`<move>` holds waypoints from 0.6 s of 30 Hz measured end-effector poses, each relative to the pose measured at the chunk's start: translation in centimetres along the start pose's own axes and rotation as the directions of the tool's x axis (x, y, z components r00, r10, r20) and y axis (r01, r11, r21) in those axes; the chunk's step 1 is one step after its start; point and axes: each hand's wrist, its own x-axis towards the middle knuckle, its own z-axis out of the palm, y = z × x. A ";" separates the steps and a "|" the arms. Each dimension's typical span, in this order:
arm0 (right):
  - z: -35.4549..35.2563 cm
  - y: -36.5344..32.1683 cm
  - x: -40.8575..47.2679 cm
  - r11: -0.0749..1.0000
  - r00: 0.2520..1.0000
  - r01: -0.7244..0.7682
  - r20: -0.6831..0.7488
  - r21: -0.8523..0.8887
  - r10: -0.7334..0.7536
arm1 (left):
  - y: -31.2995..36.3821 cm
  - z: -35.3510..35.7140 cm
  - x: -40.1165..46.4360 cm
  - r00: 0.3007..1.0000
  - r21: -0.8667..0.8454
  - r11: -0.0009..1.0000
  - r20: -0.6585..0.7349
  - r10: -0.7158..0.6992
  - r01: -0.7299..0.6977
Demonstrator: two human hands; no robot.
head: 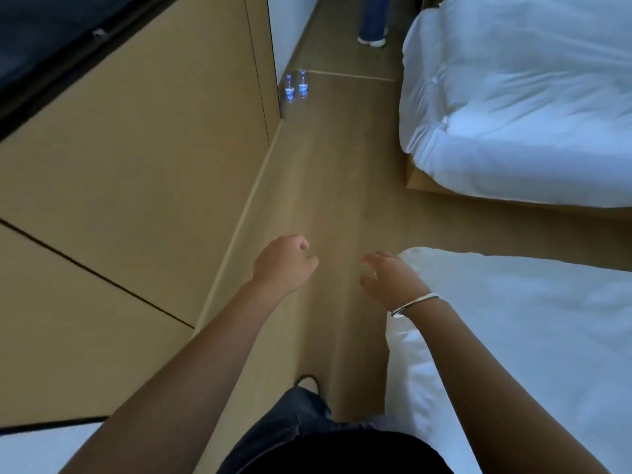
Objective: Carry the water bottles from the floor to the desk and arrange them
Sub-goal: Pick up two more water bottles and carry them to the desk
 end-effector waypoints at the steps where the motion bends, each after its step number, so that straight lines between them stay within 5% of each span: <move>1: -0.7 0.1 1.6 1.000 1.000 -0.003 -0.001 0.002 0.003 | 0.2 -0.3 1.8 1.000 0.007 1.000 0.007 0.001 -0.001; 18: -13.4 9.9 32.1 0.997 0.997 0.050 0.050 0.050 -0.053 | 12.1 -1.4 33.4 0.997 0.025 0.997 0.014 -0.073 0.072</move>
